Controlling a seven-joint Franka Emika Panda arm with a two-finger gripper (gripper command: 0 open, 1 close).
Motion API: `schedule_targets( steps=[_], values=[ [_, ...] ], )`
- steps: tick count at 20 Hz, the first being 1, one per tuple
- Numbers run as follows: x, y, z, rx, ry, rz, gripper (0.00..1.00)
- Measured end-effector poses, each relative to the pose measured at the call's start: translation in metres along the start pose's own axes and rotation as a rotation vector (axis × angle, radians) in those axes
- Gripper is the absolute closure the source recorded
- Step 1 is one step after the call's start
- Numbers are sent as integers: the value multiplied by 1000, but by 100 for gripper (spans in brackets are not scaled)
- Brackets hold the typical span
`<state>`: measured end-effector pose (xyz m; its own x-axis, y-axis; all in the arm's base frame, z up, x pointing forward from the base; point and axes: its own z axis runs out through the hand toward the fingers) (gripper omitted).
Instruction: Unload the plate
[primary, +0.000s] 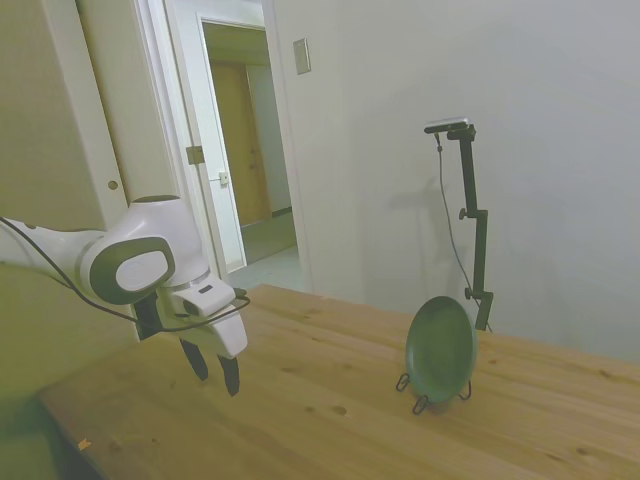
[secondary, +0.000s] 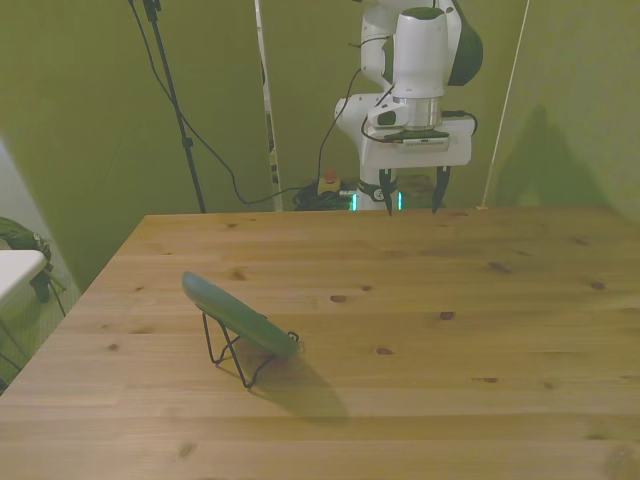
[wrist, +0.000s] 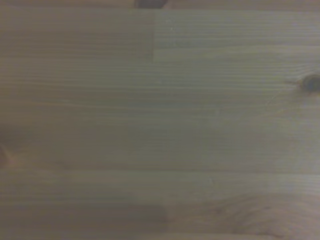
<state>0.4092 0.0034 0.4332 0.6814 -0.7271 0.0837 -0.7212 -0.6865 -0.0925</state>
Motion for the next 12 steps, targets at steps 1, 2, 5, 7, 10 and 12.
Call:
schedule_targets(
  steps=[1, 2, 5, 7, 10, 12],
  values=[
    [0, 0, 0, 0, -1, 1, 0],
    [1, 1, 0, 1, -2, 3, 0],
    [8, 7, -1, 6, -4, 26, 0],
    [22, 18, -6, 19, 2, 69, 0],
    [52, 42, -22, 38, 19, 149, 0],
    [67, 56, -31, 46, 29, 192, 0]
  ],
)
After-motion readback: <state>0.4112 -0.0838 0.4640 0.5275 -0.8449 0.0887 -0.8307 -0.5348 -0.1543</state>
